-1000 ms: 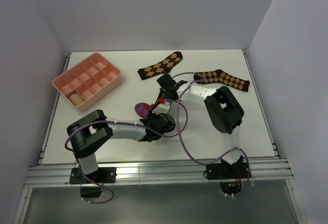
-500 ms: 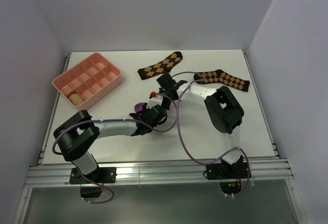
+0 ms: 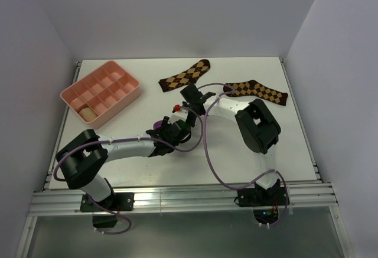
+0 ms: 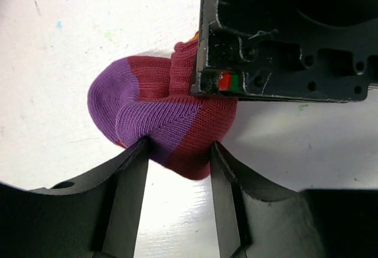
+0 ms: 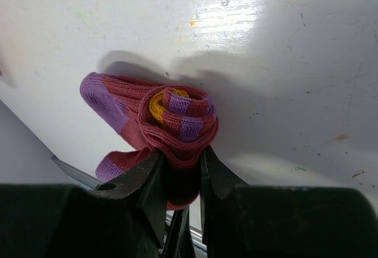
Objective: Roll the socks
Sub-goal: Roll the sock at the center of the board.
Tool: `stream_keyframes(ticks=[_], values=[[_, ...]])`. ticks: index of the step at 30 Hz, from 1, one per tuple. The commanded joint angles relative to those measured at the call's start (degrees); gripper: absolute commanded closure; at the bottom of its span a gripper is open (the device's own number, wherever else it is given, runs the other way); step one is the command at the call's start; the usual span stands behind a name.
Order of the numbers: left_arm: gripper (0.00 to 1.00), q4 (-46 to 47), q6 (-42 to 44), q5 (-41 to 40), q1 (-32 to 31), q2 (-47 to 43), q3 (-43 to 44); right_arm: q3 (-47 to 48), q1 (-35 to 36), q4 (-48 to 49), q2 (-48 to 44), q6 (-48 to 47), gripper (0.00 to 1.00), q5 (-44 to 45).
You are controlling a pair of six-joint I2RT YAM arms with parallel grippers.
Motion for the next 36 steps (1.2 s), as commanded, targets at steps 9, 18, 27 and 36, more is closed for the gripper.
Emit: stream_keyframes(ticks=[9,18,27,36], values=[[0.49,-0.65,7.80,-8.94,-4.02,-4.33,5.98,0.12,0.15,-2.91,1.17,-1.11,1.00,-2.36],[0.48,-3.57,6.21,-7.44,-5.17,-5.05,6.69,-0.94,-0.12,-2.39,1.08,-1.11,1.00,-2.80],[0.47,-1.11,4.99,-4.90,-5.25,-1.62,5.46,-1.55,-0.38,-2.30,0.90,-1.02,1.00,-3.23],[0.47,0.21,1.03,-3.75,-4.12,2.33,2.65,-3.05,-0.64,-1.51,0.73,-0.93,1.00,-4.12]])
